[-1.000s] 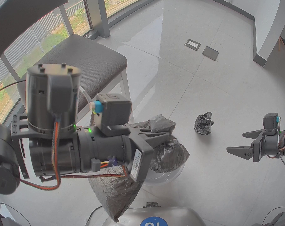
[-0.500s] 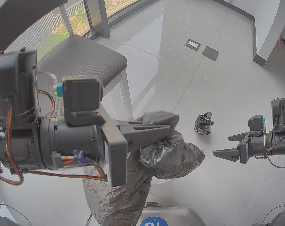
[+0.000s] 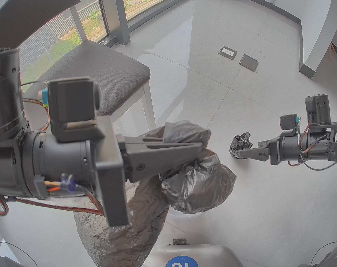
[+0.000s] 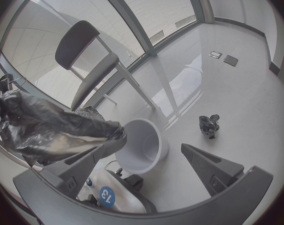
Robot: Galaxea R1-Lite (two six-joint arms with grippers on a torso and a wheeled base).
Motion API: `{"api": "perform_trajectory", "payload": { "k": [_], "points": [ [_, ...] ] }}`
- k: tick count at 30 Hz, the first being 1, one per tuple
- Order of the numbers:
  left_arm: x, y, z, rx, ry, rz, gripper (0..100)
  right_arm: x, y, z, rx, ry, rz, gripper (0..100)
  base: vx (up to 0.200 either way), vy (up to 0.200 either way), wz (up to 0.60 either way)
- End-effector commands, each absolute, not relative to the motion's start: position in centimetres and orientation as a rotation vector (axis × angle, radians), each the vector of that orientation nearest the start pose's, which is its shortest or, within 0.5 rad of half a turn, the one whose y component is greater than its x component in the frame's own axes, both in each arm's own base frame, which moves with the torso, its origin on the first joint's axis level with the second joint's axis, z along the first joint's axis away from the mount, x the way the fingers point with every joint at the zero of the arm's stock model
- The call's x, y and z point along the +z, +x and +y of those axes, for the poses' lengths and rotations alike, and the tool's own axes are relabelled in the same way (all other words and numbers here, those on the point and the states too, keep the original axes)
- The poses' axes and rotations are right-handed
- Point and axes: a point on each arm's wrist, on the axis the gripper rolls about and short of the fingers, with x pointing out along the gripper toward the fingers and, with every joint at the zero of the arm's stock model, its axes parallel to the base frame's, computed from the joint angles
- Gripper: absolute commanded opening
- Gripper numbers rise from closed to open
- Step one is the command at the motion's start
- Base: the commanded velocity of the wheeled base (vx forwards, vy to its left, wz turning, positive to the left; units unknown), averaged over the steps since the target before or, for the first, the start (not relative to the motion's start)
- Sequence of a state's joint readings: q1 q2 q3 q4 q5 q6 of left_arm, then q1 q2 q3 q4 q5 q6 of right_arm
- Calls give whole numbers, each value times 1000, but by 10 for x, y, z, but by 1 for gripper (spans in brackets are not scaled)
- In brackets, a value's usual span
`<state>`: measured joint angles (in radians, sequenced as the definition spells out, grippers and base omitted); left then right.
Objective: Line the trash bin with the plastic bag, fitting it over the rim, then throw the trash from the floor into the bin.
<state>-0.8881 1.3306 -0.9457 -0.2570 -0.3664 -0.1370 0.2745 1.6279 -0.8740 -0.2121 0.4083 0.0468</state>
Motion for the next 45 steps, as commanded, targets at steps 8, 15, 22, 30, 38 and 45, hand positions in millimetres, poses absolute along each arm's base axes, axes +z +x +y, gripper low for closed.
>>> {"api": "perform_trajectory", "payload": {
  "k": [8,15,22,30,38,45],
  "points": [
    [291,125,-170,-1275,-105,190,0,168,312,110,686,74,601,100,0,0,0],
    [292,126,-173,-1285,-106,181,0,160,317,139,760,55,618,100,0,0,0],
    [292,128,-172,-1279,-108,174,0,151,309,163,807,91,678,100,0,0,0],
    [298,132,-171,-1265,-116,144,0,136,296,181,882,76,742,100,0,0,0],
    [302,132,-167,-1262,-121,125,0,124,296,185,894,71,778,100,0,0,0],
    [310,134,-169,-1264,-128,102,0,117,293,196,925,58,801,100,0,0,0]
  ]
}}
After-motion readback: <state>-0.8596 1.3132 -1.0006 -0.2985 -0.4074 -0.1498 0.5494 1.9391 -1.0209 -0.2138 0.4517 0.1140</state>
